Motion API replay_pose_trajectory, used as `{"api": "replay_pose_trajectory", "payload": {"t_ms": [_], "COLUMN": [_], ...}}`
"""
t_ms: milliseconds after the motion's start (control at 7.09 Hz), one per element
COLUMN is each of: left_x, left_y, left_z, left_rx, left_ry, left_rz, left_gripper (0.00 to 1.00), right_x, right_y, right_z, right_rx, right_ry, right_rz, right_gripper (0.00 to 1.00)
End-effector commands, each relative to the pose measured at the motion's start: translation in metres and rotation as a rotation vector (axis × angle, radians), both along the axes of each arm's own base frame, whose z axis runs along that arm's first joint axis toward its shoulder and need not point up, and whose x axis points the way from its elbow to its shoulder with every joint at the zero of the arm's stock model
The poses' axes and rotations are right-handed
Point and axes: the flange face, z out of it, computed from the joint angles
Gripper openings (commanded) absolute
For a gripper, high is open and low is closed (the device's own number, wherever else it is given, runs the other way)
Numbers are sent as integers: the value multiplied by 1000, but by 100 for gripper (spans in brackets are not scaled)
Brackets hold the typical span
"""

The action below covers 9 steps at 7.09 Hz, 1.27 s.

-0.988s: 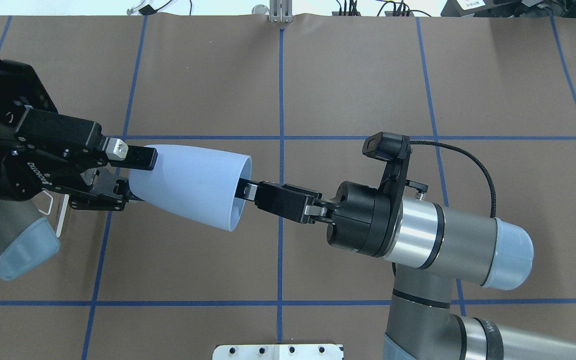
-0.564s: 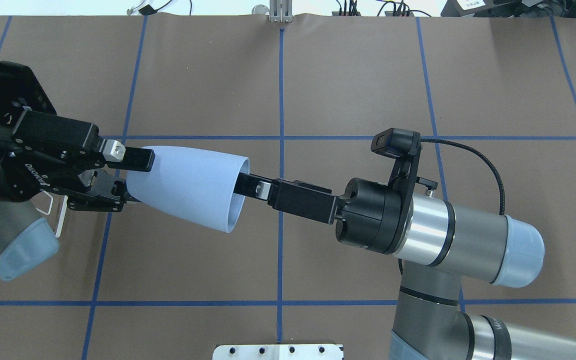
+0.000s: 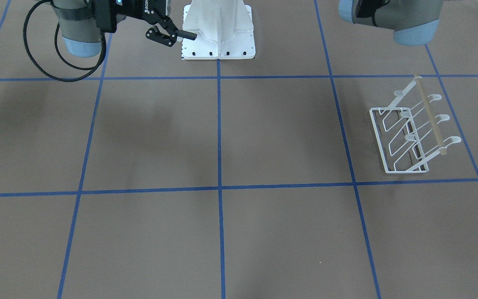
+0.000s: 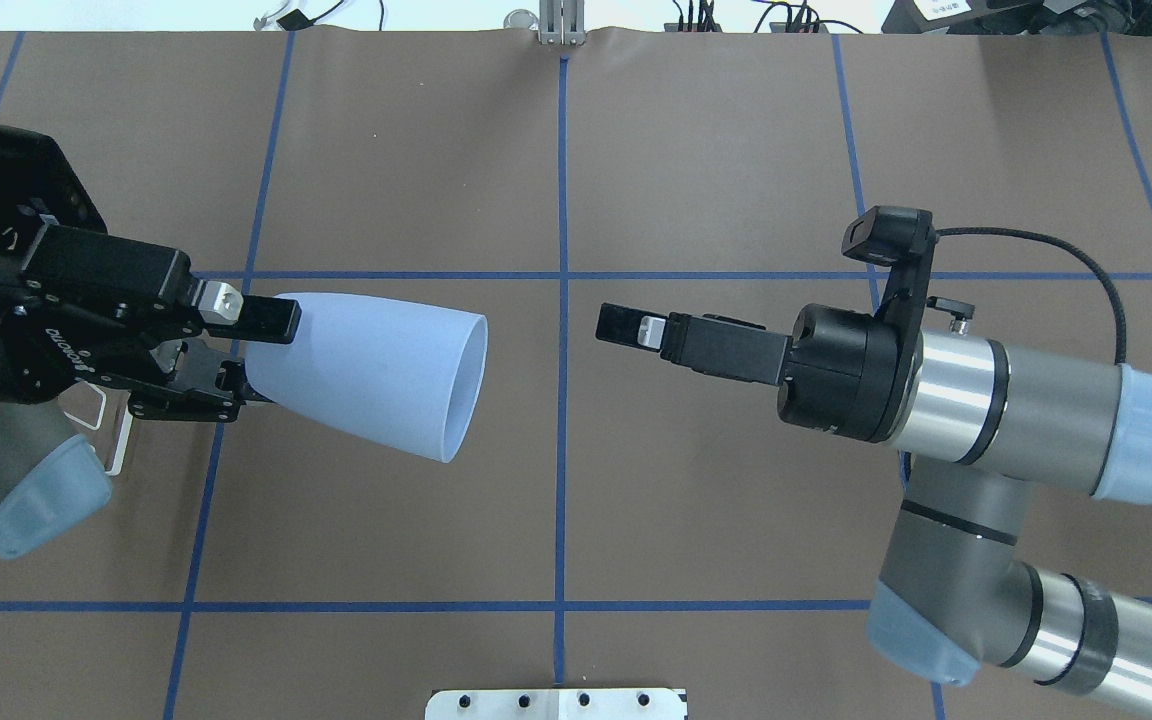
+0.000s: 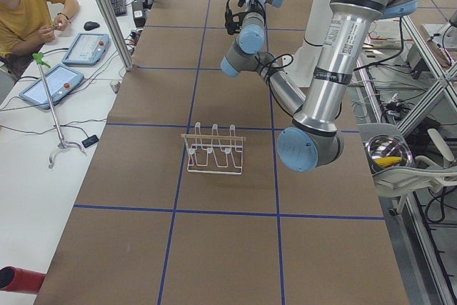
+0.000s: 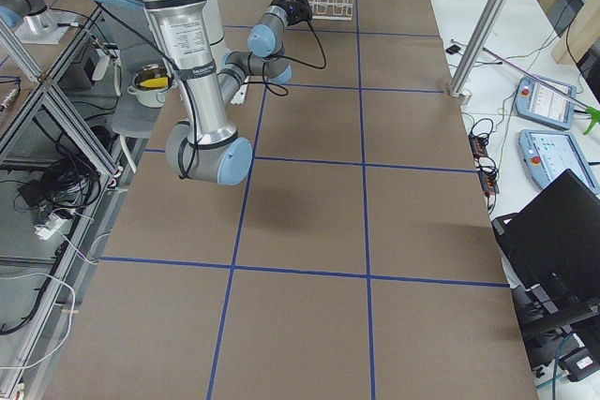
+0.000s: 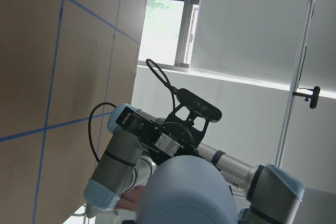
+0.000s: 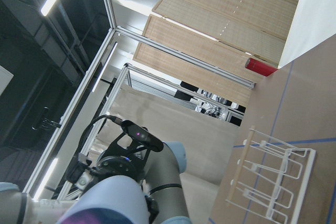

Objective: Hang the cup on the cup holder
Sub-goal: 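Open the right gripper and withdraw it while the left gripper holds the cup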

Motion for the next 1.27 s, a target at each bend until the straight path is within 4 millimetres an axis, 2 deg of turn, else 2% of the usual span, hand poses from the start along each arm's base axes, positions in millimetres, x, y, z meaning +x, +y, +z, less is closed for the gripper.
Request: {"api": "replay_pose_trajectory", "payload": {"t_ms": [0,282,423,564,706,988,1129], "left_x": [-14,-33,-41,-56,-74,-111,-116], "left_y": [-10,-31,-39,-55,-67,-85,-92], "left_z": [9,14,16,18,19,25,29], "left_rx": [-14,-15,38,56,76,131,135], "left_ry": [-24,-97,-207,-320,-395,-507,-537], "left_rz": [-49,-113,-130,-153,-178,-211,-234], "left_gripper": [0,0,0,0,0,0,0], "right_x": [39,95,121,151,182,233,261], "right_y": [-62,-118,-146,-161,-173,-167,-173], "right_z": [36,64,97,147,186,259,275], "right_rx": [-90,-186,-210,-191,-199,-199,-227], "right_ry": [258,470,547,639,725,900,966], "right_rz": [8,-39,-49,-37,-23,19,39], "right_gripper": [100,100,100,100,100,100,100]}}
